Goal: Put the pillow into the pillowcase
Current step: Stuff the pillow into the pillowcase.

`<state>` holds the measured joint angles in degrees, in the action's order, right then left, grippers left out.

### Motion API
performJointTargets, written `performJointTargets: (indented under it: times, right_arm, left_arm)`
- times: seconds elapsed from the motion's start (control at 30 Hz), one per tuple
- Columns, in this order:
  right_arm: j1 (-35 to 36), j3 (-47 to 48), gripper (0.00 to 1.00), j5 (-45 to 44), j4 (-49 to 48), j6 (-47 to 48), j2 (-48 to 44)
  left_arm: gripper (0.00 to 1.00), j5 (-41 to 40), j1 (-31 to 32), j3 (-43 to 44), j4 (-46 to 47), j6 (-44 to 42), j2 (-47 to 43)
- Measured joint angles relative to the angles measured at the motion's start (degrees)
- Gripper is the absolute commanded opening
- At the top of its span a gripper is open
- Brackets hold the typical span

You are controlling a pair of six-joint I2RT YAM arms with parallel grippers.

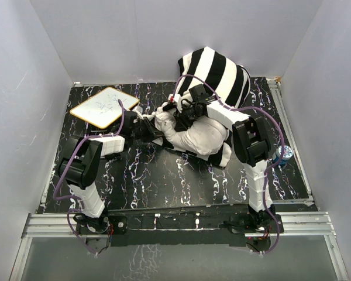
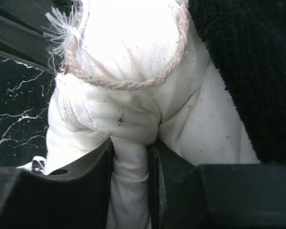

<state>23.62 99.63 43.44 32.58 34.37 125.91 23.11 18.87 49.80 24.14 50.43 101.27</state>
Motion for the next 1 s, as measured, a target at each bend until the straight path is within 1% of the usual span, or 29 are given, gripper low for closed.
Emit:
performJointTargets:
  times: [0.03,0.2,0.4,0.43,0.5,0.57,0.6,0.7,0.77,0.8,0.83,0.87,0.9,0.93,0.97,1.0]
  right_arm:
    - [-0.02,0.33,0.36,0.26,0.61,0.02,0.00]
    - [-0.26,1.20,0.46,2.49,4.61,0.76,-0.85]
    - [-0.61,1.33,0.62,5.99,10.67,2.86,-5.64]
    - [-0.57,1.36,0.65,6.16,11.30,3.04,-6.67]
    - [-0.07,1.38,0.75,5.79,11.82,2.86,-8.57]
    - [1.22,1.09,0.82,3.41,10.99,1.77,-10.19]
    - [2.21,0.42,0.84,1.22,9.49,0.92,-11.15]
    - [5.92,-3.13,0.84,-6.60,2.58,-2.14,-13.20]
    - [8.00,-4.11,0.83,-11.08,-0.81,-4.28,-12.70]
    - [8.76,-4.22,0.81,-13.44,-2.43,-5.42,-11.96]
    - [9.20,-4.22,0.77,-15.74,-4.09,-6.58,-11.02]
    - [9.35,-4.44,0.63,-19.32,-6.62,-7.91,-9.73]
    - [9.38,-4.59,0.42,-20.52,-7.65,-8.35,-9.18]
    - [9.33,-4.70,0.26,-22.62,-8.92,-8.57,-8.41]
    - [9.33,-4.70,0.15,-25.66,-10.84,-8.66,-7.39]
    - [9.25,-4.68,0.09,-28.52,-12.72,-8.72,-6.25]
  left_arm:
    - [0.00,0.04,0.04,0.28,0.15,-0.15,0.46]
    - [0.00,0.04,0.28,0.79,0.35,-1.03,2.43]
    - [0.00,0.66,0.28,1.29,0.07,-2.75,2.36]
    - [0.00,0.83,0.28,1.38,0.04,-2.97,2.34]
    - [0.00,1.16,0.28,1.53,0.04,-3.34,2.25]
    - [0.00,1.53,0.28,1.57,0.15,-3.41,2.23]
    - [0.00,1.68,0.28,1.57,0.20,-3.41,2.23]
    - [0.00,2.16,0.28,1.57,0.66,-3.32,2.23]
    - [0.00,2.64,0.28,1.57,1.01,-3.28,2.14]
    - [0.00,2.86,0.28,1.57,1.16,-3.26,2.05]
    - [0.00,3.02,0.28,1.57,1.22,-3.21,1.99]
    - [0.00,3.15,0.28,1.55,1.36,-3.06,1.90]
    - [0.00,3.37,0.28,1.51,1.62,-2.91,1.66]
    - [0.00,3.52,0.26,1.42,1.64,-2.80,1.33]
    - [0.00,3.72,0.26,1.14,1.81,-2.80,0.79]
    - [0.00,3.96,0.26,0.72,1.86,-2.82,0.00]
